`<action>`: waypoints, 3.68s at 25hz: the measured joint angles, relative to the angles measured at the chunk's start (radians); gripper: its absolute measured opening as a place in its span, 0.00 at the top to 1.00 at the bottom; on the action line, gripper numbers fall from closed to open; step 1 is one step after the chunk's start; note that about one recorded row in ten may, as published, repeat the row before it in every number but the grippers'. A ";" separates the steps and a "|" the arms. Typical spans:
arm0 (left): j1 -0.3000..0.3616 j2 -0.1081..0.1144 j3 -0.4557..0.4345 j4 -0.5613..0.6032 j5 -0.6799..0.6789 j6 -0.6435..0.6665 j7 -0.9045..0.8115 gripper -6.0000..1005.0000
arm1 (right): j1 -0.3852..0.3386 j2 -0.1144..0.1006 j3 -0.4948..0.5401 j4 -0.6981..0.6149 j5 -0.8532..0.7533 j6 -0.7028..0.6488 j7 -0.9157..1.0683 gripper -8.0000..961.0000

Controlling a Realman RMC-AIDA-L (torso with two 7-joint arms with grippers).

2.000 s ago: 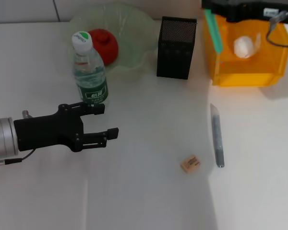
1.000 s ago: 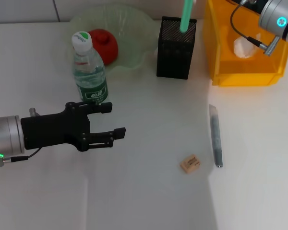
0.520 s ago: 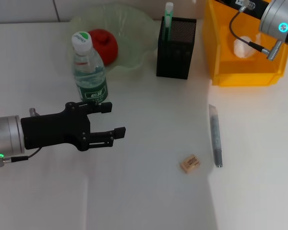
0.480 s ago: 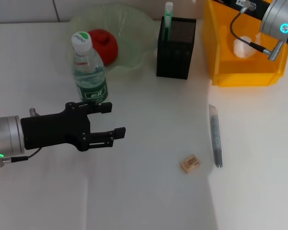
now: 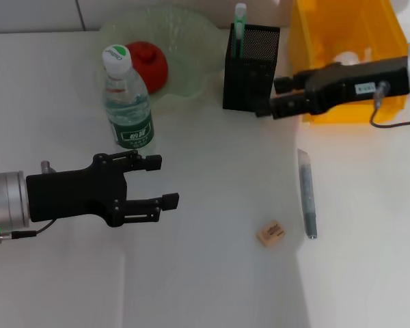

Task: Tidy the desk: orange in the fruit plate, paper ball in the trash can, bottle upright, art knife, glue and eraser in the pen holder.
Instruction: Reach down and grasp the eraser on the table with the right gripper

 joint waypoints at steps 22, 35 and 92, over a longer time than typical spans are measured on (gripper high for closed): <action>0.007 -0.011 -0.010 0.028 0.121 0.014 -0.066 0.20 | 0.183 0.024 -0.448 -0.029 -0.417 -0.120 0.096 0.13; 0.011 -0.015 -0.010 0.020 0.122 0.003 -0.066 0.20 | 0.188 0.025 -0.604 -0.014 -0.409 -0.028 0.104 0.13; 0.001 -0.025 -0.012 0.021 0.122 -0.052 -0.066 0.20 | 0.268 0.027 -0.764 0.026 -0.399 -0.008 0.129 0.59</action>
